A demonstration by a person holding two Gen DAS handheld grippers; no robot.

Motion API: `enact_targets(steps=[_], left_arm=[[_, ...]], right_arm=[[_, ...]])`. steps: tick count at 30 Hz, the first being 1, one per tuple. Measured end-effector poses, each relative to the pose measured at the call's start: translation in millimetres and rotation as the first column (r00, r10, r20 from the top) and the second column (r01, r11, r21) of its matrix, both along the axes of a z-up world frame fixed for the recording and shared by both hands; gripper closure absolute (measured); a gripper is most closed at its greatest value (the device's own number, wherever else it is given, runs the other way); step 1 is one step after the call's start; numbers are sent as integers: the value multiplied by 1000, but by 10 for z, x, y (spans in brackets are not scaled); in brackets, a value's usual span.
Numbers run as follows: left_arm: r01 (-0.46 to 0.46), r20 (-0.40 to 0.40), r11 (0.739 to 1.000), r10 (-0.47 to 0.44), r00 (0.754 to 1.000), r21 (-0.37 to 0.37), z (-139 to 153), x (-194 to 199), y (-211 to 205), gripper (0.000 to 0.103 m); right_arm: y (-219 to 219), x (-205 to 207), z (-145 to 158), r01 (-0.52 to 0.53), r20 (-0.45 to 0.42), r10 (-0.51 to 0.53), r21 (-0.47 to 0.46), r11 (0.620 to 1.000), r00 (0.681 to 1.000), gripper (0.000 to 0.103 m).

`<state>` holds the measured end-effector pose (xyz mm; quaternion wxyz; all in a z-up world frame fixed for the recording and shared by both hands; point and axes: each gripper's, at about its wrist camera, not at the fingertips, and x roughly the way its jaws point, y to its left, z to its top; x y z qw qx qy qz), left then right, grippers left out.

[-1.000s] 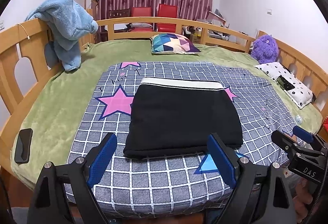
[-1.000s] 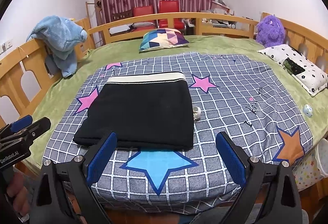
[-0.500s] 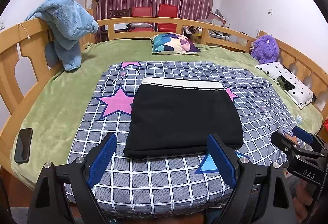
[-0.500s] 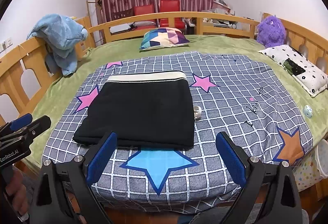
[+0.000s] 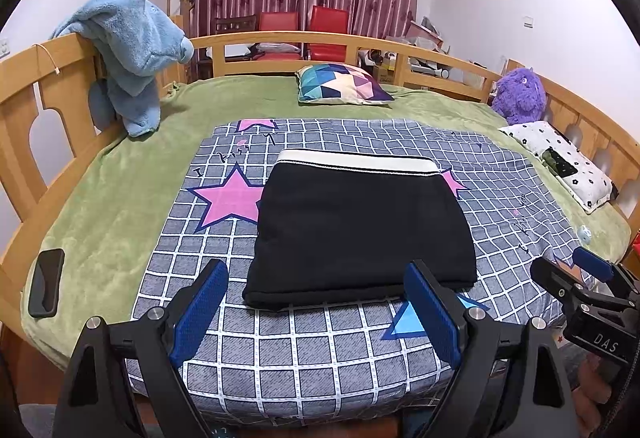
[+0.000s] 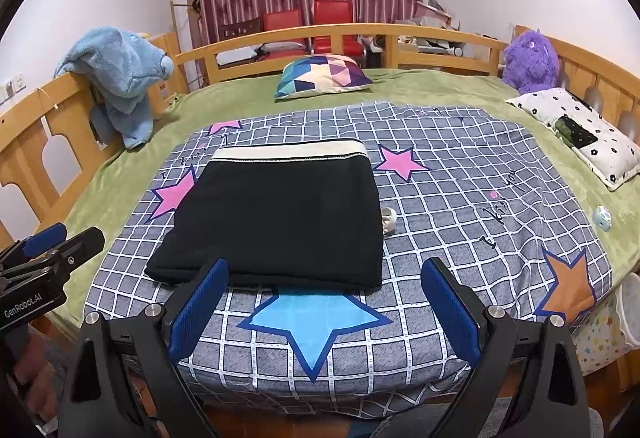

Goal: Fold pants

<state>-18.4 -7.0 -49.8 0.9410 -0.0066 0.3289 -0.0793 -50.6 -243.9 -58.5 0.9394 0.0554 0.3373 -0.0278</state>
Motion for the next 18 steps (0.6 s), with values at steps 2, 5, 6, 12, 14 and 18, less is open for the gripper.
enact_targets(steps=[2,5,6,12,14,18], left_arm=[[-2,2,1000,2,1000,0,0,0,0,14],[-2,0,1000,2,1000,-1,-2,3,3,14],[-2,2,1000,2,1000,-2,1,-2,-2,14],[-3,2,1000,3,1000,-1,1,-2,-4,14],[-3,2,1000,3,1000,-1,1,-1,-2,14],[-2,2,1000,2,1000,-2,0,0,1,14]], right_arm=[[6,-1,2,0,0,0,-1,1000,1000,7],[0,5,1,1,-1,-1,1,1000,1000,7],[1,6,3,1,-1,-1,1,1000,1000,7],[-5,8,3,0,-2,0,1,1000,1000,7],[-3,7,3,0,-1,0,1,1000,1000,7],[1,6,2,0,-2,0,0,1000,1000,7]])
